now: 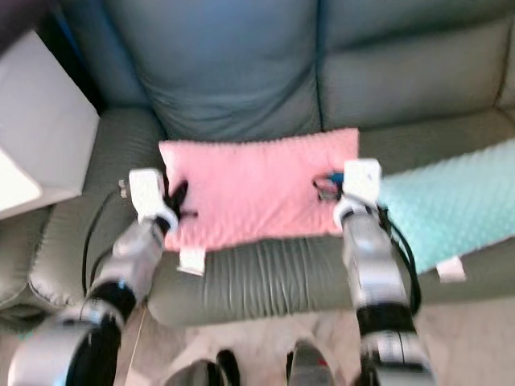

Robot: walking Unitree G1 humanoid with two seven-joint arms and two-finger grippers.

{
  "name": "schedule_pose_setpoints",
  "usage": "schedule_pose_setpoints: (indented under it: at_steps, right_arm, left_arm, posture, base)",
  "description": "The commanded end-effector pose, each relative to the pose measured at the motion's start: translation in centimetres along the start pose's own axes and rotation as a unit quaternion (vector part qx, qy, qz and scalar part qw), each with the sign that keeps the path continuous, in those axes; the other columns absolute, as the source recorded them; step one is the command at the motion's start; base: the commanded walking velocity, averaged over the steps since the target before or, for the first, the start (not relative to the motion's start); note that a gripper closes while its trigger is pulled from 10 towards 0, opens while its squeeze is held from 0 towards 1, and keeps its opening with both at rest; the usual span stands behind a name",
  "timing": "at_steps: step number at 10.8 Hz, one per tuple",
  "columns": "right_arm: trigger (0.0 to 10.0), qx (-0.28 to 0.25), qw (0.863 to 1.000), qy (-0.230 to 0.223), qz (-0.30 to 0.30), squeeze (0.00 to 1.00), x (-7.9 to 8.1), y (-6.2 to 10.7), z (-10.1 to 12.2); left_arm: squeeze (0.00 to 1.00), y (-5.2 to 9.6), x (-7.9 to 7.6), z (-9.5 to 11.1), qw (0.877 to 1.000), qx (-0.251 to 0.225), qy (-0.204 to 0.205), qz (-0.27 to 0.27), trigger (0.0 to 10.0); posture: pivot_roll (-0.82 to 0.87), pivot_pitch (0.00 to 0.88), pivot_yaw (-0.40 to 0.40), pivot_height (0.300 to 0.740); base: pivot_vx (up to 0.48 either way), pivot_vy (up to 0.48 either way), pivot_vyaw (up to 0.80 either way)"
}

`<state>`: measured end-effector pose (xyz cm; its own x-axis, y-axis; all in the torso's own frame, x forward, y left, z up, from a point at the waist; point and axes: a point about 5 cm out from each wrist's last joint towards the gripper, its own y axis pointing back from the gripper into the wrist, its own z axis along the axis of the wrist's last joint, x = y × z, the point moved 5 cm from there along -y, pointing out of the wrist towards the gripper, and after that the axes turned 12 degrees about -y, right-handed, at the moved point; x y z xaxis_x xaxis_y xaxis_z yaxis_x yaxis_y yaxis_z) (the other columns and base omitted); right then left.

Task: Move the pillow to the sofa

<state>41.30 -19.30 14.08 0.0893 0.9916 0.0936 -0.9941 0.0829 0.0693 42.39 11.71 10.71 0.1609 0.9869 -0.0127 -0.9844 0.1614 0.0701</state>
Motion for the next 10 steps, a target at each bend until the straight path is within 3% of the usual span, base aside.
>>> schedule_pose_setpoints:
  at_steps: [1,7,8,9,10]
  right_arm:
    - [10.0,-0.002,1.000,0.004,0.017,0.00,1.3,-0.3,-0.2]
    - [10.0,-0.025,0.999,-0.045,0.001,0.00,1.8,-2.2,1.6]
    - [10.0,-0.028,0.998,-0.051,0.004,0.00,2.0,-2.3,1.6]
    - [10.0,-0.031,0.998,-0.051,0.009,0.24,2.2,-2.3,1.6]
    - [10.0,-0.034,0.998,-0.048,0.014,0.18,2.4,-2.3,1.6]
  left_arm:
    - [0.00,0.0,1.0,-0.1,1.000,0.003,0.004,0.015,10.0]
    - [0.00,-0.2,-0.6,-0.6,0.999,0.017,0.012,0.029,10.0]
    - [0.24,-0.2,-0.6,-0.6,0.999,0.016,0.015,0.028,10.0]
    - [0.36,-0.2,-0.4,-0.5,0.999,0.015,0.012,0.031,10.0]
    - [0.56,-0.3,-0.3,-0.3,0.999,0.012,0.001,0.035,10.0]
  posture:
    - [-0.31,0.409,0.191,0.740]
    - [-0.34,0.507,0.174,0.740]
    - [-0.34,0.519,0.172,0.740]
    - [-0.34,0.530,0.170,0.740]
    - [-0.35,0.537,0.169,0.740]
  base:
    - [0.000,0.000,0.00]
    - [0.000,0.000,0.00]
    - [0.000,0.000,0.00]
    - [0.000,0.000,0.00]
    - [0.000,0.000,0.00]
